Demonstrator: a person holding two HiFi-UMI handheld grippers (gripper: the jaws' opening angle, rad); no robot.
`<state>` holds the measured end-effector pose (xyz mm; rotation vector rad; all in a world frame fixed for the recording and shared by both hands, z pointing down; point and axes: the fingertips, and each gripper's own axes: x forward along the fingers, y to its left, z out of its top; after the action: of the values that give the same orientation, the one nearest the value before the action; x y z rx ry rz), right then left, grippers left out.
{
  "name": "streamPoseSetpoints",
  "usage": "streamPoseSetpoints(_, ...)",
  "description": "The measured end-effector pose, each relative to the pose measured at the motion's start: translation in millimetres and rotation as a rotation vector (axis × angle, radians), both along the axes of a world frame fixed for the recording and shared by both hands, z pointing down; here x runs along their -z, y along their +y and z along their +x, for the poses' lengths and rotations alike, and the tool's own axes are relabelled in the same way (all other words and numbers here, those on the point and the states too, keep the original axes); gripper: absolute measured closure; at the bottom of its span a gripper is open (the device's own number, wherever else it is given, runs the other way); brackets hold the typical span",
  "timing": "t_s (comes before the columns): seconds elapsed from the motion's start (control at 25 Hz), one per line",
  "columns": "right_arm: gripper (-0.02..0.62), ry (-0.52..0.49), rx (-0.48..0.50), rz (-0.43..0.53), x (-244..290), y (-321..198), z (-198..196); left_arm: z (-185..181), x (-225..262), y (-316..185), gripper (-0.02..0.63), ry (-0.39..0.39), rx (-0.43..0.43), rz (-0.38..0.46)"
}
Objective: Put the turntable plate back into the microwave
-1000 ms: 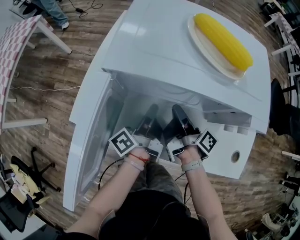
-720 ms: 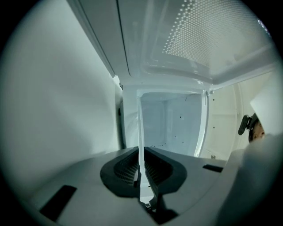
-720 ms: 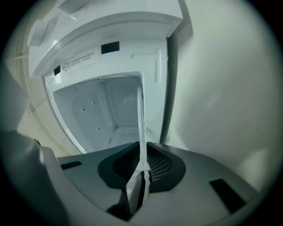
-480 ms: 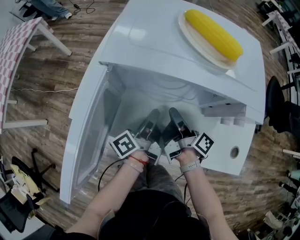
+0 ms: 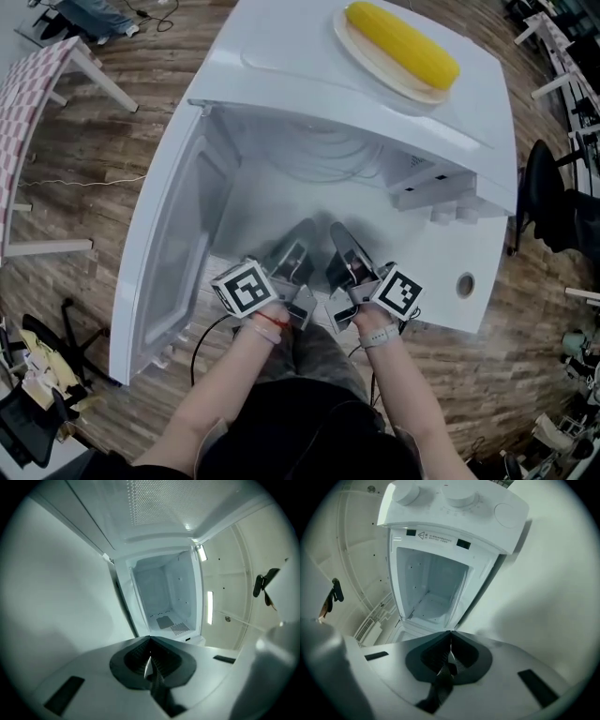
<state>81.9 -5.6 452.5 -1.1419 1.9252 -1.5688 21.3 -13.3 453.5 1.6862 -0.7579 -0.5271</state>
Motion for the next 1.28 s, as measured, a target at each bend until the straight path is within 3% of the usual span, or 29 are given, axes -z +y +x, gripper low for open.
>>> streamPoseSetpoints(1.28,0.575,-0.009,0.033,0.043,22.0,153.8,0.0,-5.5,13.4,158.2,0.594,-0.085,-0.036,0.004)
